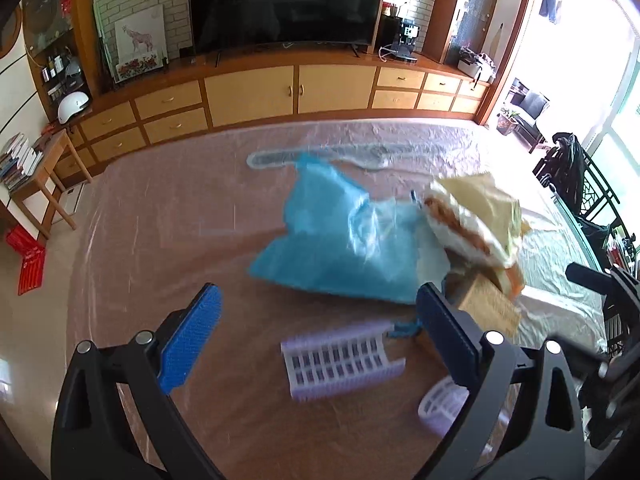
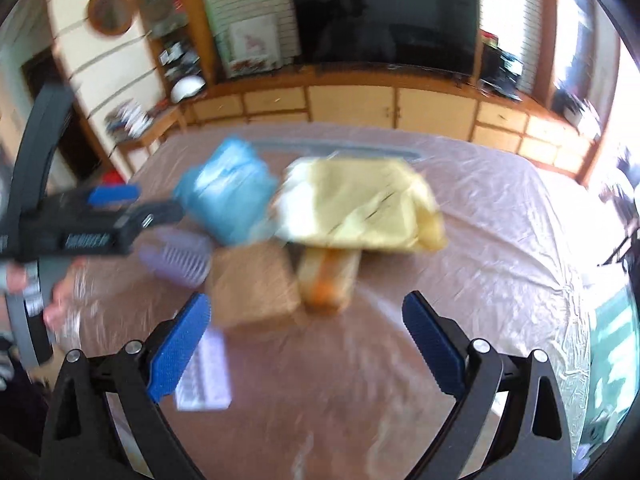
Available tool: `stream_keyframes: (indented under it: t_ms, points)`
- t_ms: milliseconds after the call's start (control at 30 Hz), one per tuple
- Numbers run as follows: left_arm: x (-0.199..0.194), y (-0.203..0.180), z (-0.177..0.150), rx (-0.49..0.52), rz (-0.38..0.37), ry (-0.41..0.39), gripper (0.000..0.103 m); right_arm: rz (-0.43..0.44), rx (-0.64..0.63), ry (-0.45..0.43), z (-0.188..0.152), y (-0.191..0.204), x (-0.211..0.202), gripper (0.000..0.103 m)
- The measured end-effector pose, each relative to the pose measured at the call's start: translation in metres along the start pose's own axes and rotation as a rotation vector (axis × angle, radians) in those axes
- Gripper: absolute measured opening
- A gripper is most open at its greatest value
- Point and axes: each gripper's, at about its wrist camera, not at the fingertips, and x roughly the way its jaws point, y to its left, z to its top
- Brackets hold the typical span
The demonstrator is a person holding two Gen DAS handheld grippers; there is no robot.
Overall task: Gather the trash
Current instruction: 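Grasp the blue bag with the left tool while the right tool grasps the yellow bag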
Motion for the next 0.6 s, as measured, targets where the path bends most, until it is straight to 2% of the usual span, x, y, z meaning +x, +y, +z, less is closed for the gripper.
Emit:
stream_keyframes:
  t_ms: [167,267,400,500,600]
  points:
    - [0.009,-0.003,0.025,0.032,-0.025,0.008,0.098,0.002,0.153,0.012,0.029,-0.04,0.013,0.095]
    - [0.019,-0.005,0.032,0.046,-0.031,0.029,0.098,-0.006,0.168,0.03,0.048,-0.054,0.03,0.095]
    - [0.033,0.003,0.042,0.011,-0.093,0.07,0.098,0.043,0.198,0.076,0.069,-0.069,0.058,0.095]
    - [0.047,0.011,0.048,-0.03,-0.191,0.117,0.098,0.089,0.207,0.109,0.08,-0.079,0.077,0.095]
    - [0.063,0.014,0.05,-0.026,-0.218,0.164,0.098,0.125,0.203,0.159,0.082,-0.08,0.095,0.095]
